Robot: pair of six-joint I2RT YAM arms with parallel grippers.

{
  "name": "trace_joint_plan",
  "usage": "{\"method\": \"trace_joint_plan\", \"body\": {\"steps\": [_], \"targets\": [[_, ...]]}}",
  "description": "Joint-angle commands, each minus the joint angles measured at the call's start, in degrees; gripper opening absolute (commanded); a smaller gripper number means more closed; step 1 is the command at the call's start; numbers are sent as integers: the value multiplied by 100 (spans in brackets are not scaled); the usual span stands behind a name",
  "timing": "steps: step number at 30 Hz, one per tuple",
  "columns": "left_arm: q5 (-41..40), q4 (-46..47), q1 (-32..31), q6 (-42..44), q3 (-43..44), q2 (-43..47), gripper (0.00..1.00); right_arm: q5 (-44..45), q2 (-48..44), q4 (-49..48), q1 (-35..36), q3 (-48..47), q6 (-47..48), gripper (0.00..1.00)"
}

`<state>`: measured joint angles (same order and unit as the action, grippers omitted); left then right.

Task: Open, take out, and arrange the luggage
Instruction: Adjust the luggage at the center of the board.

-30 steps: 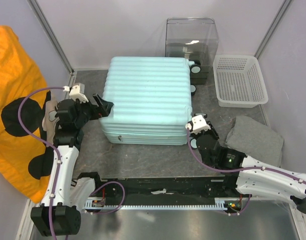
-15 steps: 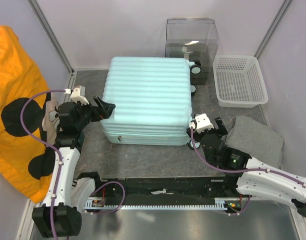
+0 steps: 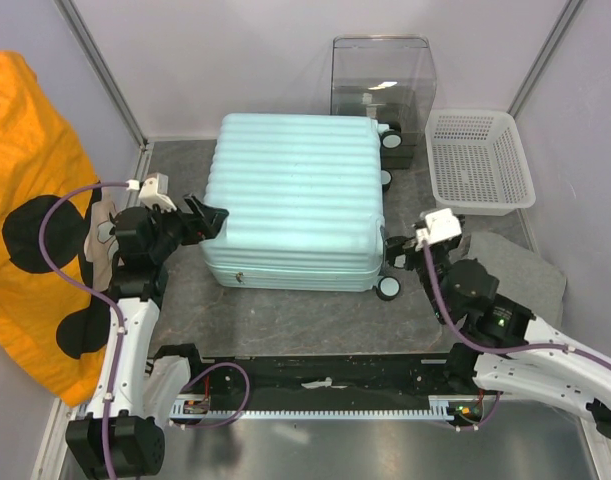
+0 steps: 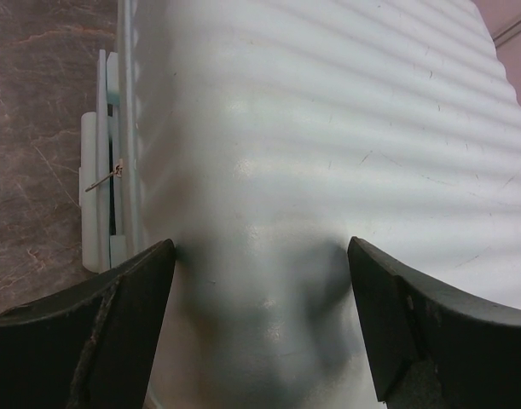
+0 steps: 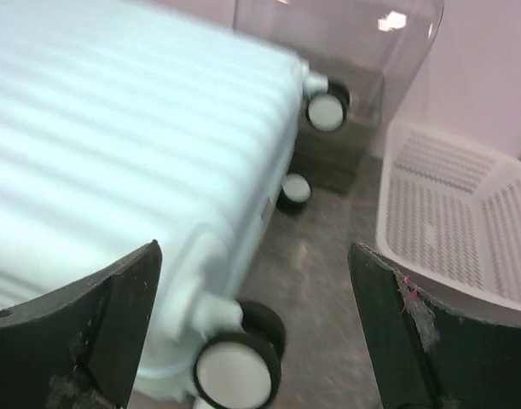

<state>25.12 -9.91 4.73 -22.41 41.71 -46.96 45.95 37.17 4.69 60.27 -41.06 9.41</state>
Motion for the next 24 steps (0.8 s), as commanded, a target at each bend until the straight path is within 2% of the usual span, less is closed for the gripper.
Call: {"method": "trace_joint_plan", "body": {"steps": [1, 3, 6, 7, 8, 10, 11, 14, 15, 19, 21, 24], "targets": [[-358, -265, -86, 228, 494, 170, 94, 174, 482, -586, 37, -893, -396, 98], [-587, -292, -60, 238, 723, -48, 96, 422, 1142, -147, -6, -1438, -483, 98], [-535, -231, -25, 45, 1285, -435, 98, -189, 1801, 241, -532, -1940, -877, 98], [-518, -100, -16, -34, 1530, -680, 98, -636, 2046, 339, -1099, -2159, -1123, 98], [-500, 6, -7, -122, 1637, -831, 98, -1458, 2153, 409, -1427, -2239, -1308, 98], [-430, 408, -7, -351, 1848, -1208, 98, -2245, 2425, 436, -2234, -2362, -1825, 98], [-325, 498, -16, -421, 1927, -1349, 98, -2866, 2540, 419, -2448, -2450, -1950, 98], [-140, 735, -7, -571, 2244, -2007, 98, -3669, 2944, 322, -3143, -2539, -2373, 98], [-87, 797, 1, -606, 2288, -2158, 98, -4195, 3041, 261, -3310, -2539, -2461, 98], [124, 1113, -7, -773, 2149, -2511, 98, -5568, 3349, -239, -4258, -2250, -3031, 98], [273, 1316, -16, -904, 1938, -2476, 98, -6034, 3402, -782, -4488, -2074, -3348, 98], [528, 1736, -16, -1193, 1341, -2258, 98, -6405, 3639, -952, -4630, -1976, -3428, 98]]}}
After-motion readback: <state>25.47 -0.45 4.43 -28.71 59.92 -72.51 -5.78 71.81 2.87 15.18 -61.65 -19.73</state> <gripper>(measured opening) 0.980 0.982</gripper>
